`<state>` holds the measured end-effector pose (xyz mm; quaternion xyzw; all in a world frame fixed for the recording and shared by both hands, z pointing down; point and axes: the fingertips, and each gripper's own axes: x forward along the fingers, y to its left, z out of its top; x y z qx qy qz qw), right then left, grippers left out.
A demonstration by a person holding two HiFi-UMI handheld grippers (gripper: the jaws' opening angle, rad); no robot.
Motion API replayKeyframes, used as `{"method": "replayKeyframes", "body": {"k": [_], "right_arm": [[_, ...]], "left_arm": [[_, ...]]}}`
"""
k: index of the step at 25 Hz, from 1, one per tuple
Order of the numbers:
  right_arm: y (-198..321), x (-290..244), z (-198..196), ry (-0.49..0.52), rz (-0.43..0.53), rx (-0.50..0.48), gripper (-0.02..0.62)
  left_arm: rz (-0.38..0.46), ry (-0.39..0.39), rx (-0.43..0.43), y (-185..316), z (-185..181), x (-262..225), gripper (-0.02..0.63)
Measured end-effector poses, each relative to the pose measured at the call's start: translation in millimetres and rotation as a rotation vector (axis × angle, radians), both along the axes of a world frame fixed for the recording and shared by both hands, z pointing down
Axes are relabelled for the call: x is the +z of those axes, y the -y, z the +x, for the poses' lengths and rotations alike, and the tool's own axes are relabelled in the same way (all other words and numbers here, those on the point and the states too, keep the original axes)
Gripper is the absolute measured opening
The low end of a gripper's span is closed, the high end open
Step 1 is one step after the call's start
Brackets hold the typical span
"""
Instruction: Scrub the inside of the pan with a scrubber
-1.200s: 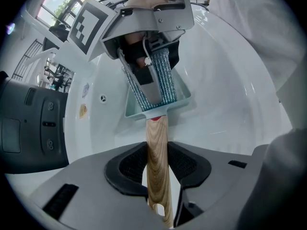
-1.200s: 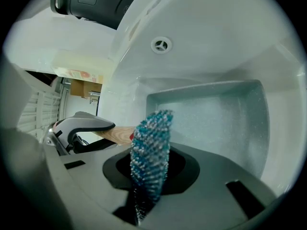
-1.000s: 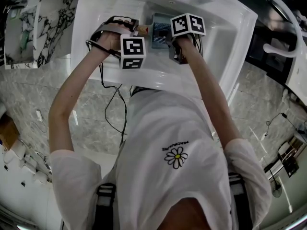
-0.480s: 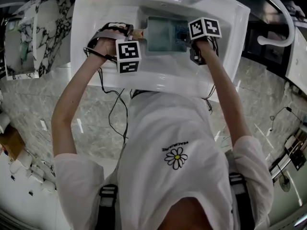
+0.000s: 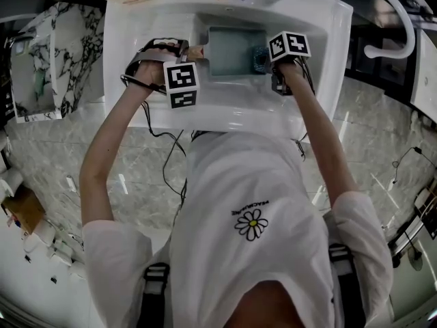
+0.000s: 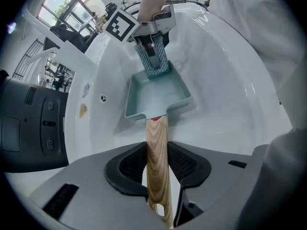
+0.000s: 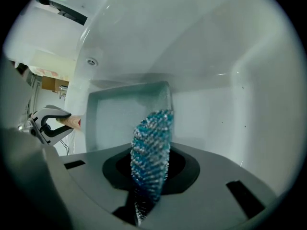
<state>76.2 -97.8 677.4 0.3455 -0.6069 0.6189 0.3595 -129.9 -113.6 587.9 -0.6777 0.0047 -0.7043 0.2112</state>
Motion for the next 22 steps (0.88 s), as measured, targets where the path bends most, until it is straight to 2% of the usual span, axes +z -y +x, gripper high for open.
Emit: {"method": "replayKeyframes", "body": {"k": [13,22], "right_arm": [[-1,-3,-19,0.030,-0.004,0.025,0.057],[-3,-28,-73,0.173,0.010,0.040,0.057]], "left_arm": [[0.010,-0.002,-0.005,0,0,0,0.140],[0.004,-0.004,-0.004,-4,1,2,0.140]]}}
